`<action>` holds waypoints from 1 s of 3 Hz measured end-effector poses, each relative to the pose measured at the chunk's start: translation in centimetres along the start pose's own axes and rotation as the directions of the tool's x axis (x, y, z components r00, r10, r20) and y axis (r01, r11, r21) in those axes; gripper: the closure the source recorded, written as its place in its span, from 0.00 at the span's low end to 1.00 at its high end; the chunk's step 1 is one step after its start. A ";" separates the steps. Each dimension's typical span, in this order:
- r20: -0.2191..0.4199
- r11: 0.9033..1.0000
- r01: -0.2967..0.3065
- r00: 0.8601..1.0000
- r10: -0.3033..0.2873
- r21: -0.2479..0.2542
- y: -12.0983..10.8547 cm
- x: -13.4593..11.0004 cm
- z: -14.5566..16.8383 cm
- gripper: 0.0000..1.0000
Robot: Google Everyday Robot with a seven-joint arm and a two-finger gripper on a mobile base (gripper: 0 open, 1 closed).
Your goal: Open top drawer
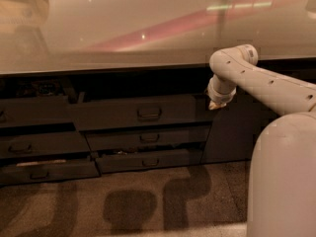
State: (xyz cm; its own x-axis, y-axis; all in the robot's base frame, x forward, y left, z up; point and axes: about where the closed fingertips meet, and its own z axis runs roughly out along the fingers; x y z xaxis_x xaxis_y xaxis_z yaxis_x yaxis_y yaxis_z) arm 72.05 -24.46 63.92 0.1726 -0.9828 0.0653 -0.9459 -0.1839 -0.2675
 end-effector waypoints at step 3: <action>0.001 1.000 0.010 1.000 -0.010 0.000 1.4 -0.1 -0.1 1.00</action>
Offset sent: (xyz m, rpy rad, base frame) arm -0.3150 -0.0483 -0.2045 -0.0450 -0.0072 0.2174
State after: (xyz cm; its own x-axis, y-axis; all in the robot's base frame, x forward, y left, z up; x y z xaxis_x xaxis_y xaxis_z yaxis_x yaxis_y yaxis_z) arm 70.70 -24.60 63.61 0.1818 -0.9810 0.0672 -0.9441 -0.1933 -0.2670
